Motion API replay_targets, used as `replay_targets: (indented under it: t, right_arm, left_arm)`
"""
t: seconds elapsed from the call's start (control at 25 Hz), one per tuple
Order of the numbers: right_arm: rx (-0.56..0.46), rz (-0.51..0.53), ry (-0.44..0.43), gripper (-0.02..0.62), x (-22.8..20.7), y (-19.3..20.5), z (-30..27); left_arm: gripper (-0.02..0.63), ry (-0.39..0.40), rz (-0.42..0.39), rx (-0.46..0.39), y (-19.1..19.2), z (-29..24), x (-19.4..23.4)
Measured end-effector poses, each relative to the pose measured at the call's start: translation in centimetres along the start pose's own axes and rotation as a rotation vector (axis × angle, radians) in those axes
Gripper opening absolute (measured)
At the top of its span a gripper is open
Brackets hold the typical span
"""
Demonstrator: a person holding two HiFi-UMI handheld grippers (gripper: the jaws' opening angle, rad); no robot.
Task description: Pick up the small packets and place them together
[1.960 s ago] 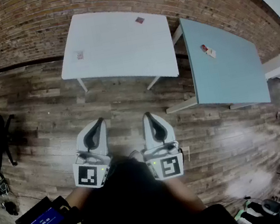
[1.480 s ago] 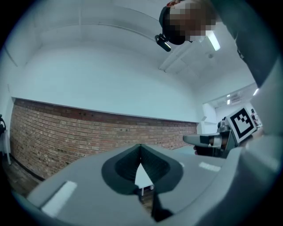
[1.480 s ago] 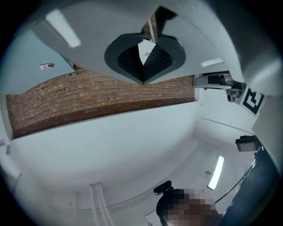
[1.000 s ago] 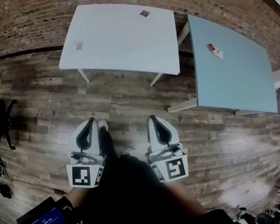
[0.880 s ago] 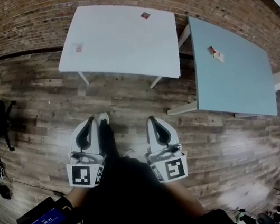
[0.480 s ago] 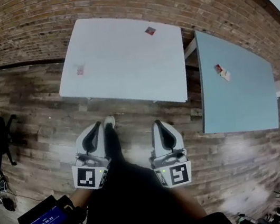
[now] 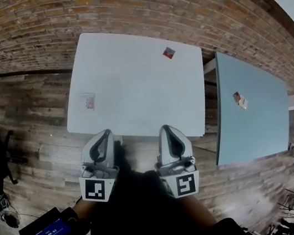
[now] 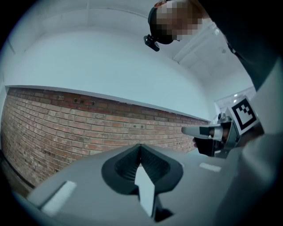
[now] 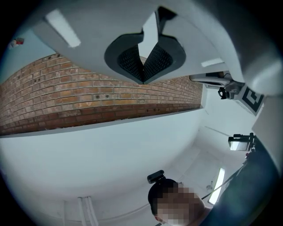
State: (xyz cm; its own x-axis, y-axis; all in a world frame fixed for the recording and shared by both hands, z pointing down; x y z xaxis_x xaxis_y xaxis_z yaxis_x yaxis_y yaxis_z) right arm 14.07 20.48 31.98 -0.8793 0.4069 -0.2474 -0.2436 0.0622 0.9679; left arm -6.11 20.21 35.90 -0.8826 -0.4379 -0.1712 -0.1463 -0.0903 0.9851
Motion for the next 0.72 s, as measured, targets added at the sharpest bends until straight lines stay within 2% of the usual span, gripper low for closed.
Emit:
replay_targets:
  t: [0.2, 0.32, 0.48, 0.6, 0.72]
  right_arm:
    - [0.007, 0.0, 0.012, 0.002, -0.6, -0.9, -3.2]
    - [0.027, 0.018, -0.02, 0.002, -0.9, -0.8, -5.2]
    - [0.061, -0.02, -0.069, 0.002, -1.9, -0.6, -6.9]
    - [0.06, -0.032, -0.102, 0.002, -1.5, -0.9, -8.5]
    - [0.049, -0.034, -0.12, 0.002, -1.2, -1.4, -9.3]
  left_arm:
    - [0.0, -0.016, 0.013, 0.039, 1.1, -1.9, 2.2]
    - [0.0, -0.025, 0.039, 0.056, 2.2, -2.8, 3.6]
    - [0.0, -0.069, 0.051, 0.071, 2.9, -4.0, 4.6]
    - [0.0, -0.087, 0.025, 0.079, 3.7, -4.6, 5.2]
    - [0.002, -0.111, 0.003, 0.124, 6.0, -4.9, 5.9]
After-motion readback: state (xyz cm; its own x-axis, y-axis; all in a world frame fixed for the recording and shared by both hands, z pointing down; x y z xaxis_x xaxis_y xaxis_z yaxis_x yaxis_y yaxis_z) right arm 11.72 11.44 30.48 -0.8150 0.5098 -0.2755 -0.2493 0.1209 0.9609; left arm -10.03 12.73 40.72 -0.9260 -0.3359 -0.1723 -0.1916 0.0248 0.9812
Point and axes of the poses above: the fingertips, and each gripper's own axes: z backward along the fingers, x to its left, y out of its underside, the point moved 7 cm from there along z, backward along the fingers, and after that the axes turned 15 degrees about -z, right-handed, at the moved point
